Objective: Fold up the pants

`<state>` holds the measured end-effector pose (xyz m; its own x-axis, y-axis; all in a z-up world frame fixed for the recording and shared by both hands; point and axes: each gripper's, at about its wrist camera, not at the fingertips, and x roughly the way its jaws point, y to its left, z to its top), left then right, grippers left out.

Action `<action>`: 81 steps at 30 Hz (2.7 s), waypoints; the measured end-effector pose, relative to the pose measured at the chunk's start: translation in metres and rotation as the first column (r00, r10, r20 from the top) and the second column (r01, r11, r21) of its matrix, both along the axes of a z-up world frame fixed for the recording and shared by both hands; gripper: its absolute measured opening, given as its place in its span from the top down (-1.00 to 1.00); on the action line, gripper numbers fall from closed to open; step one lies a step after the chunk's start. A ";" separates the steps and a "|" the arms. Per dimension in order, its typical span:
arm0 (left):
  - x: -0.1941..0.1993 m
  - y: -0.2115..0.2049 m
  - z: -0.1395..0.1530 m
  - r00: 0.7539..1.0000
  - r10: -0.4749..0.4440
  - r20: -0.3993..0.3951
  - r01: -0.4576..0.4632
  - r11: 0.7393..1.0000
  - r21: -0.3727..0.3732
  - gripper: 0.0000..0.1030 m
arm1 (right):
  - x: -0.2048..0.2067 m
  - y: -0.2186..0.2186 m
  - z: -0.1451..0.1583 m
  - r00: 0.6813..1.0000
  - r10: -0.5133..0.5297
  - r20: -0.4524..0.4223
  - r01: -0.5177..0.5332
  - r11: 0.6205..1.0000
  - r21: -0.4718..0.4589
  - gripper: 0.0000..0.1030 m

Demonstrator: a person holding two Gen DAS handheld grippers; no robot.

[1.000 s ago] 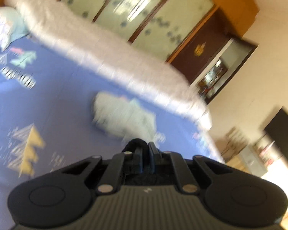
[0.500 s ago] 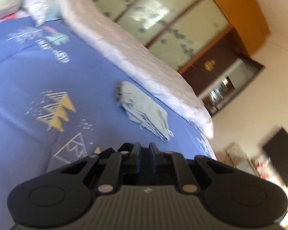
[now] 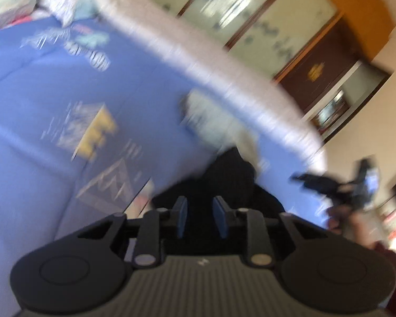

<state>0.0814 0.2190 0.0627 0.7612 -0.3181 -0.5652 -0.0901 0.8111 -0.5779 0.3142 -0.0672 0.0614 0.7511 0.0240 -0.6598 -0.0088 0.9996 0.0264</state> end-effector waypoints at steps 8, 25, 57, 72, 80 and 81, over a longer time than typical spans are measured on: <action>0.058 -0.037 -0.084 0.955 -0.087 -0.285 0.052 0.990 -0.128 0.75 | -0.104 -0.001 -0.040 0.961 0.276 -0.009 -0.272 0.952 0.138 0.03; -0.163 0.042 -0.077 0.961 0.081 -0.266 -0.123 0.982 -0.146 0.27 | -0.109 0.078 -0.087 0.865 0.457 -0.205 -0.447 0.889 0.098 0.02; -0.148 0.039 -0.065 0.988 0.030 -0.152 -0.053 0.987 -0.153 0.38 | 0.069 0.185 -0.054 0.726 0.679 -0.107 -0.632 0.721 0.285 -0.22; -0.112 0.017 -0.073 0.973 0.006 -0.230 -0.033 0.993 -0.113 0.84 | 0.018 0.185 -0.030 0.677 0.726 -0.116 -0.727 0.685 0.046 0.73; -0.107 0.013 -0.080 0.961 0.010 -0.276 -0.033 0.996 -0.078 0.74 | 0.001 0.189 -0.046 0.728 0.684 -0.041 -0.682 0.716 -0.150 0.75; -0.104 0.013 -0.081 0.961 0.010 -0.275 -0.036 0.995 -0.089 0.71 | -0.006 0.188 -0.044 0.728 0.685 -0.032 -0.682 0.719 -0.137 0.75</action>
